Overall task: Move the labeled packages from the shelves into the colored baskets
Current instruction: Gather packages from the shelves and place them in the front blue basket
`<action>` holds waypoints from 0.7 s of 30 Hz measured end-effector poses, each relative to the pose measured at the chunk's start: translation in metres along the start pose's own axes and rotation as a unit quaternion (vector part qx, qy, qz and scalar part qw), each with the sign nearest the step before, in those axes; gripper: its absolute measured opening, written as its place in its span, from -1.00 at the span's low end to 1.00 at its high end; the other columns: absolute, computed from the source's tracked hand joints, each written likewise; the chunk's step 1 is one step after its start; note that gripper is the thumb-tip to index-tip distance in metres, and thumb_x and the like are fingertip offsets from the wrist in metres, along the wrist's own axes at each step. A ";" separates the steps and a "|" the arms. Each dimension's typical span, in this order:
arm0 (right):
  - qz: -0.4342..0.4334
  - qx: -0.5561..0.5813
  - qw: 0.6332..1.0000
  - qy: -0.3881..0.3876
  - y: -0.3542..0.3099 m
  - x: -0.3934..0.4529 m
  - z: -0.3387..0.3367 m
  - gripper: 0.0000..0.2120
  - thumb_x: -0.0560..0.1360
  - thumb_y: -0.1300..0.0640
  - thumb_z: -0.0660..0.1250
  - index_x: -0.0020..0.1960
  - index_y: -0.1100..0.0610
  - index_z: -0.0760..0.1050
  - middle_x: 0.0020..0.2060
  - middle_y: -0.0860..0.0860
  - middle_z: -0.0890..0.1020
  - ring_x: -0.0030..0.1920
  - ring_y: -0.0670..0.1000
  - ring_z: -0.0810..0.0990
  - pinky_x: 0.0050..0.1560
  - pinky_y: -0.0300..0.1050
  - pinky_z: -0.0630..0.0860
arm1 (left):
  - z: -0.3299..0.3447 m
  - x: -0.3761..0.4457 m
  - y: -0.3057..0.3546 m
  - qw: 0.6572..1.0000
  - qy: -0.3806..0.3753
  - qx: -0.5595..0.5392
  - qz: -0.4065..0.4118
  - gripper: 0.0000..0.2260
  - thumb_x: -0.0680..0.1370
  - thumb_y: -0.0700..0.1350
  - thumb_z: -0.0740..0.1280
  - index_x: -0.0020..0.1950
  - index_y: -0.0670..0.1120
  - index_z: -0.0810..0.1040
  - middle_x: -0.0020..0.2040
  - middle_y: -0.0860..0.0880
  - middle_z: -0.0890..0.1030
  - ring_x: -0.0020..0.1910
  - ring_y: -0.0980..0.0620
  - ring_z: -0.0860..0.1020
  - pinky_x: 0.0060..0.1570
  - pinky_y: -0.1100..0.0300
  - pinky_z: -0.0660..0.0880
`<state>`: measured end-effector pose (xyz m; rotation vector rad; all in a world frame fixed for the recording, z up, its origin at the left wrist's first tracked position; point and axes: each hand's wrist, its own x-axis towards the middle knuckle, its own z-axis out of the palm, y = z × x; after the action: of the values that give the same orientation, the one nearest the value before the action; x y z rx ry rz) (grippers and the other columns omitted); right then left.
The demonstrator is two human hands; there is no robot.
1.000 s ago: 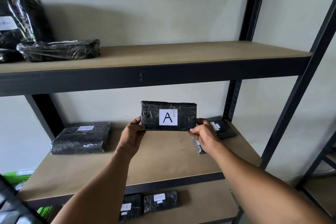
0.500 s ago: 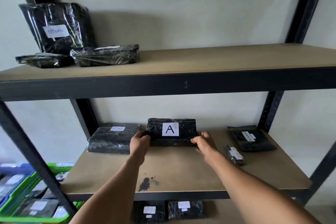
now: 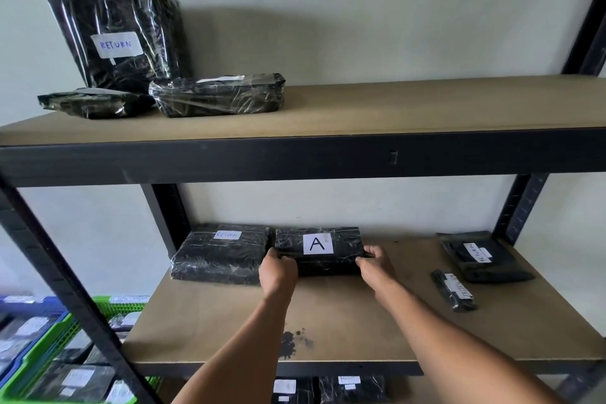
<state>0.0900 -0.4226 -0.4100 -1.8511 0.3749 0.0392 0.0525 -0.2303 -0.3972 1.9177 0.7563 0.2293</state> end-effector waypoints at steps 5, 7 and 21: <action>-0.010 0.011 1.000 -0.024 -0.001 0.004 0.003 -0.61 0.54 0.25 0.32 0.35 0.10 0.45 0.18 0.03 0.59 0.05 -0.01 0.51 0.01 -0.24 0.34 | 0.005 0.000 0.002 1.000 0.012 0.023 0.012 -0.64 0.59 -0.23 0.20 0.40 -0.14 0.46 0.13 -0.23 0.65 0.13 -0.24 0.58 0.10 0.03 0.54; -0.015 0.000 0.998 -0.063 -0.002 0.005 -0.001 -0.56 0.56 0.23 0.32 0.43 0.09 0.40 0.28 0.04 0.55 0.16 0.01 0.51 0.11 -0.22 0.35 | 0.006 -0.003 0.004 0.998 0.025 0.045 0.021 -0.65 0.59 -0.23 0.21 0.38 -0.15 0.47 0.15 -0.22 0.64 0.14 -0.24 0.57 0.10 0.03 0.52; -0.178 -0.275 0.937 0.122 0.018 0.006 -0.139 -0.78 0.44 -0.05 0.42 -0.12 0.10 0.52 -0.09 0.08 0.65 0.02 0.17 0.61 -0.06 -0.07 0.47 | 0.081 -0.067 0.069 0.932 0.054 0.167 0.317 -0.56 0.42 -0.32 0.28 0.29 -0.12 0.57 0.25 -0.09 0.53 0.25 -0.13 0.41 0.22 0.07 0.40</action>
<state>0.0681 -0.5586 -0.3844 -2.4655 0.2002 -0.3722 0.0653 -0.3503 -0.3637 2.4528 0.2215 0.6401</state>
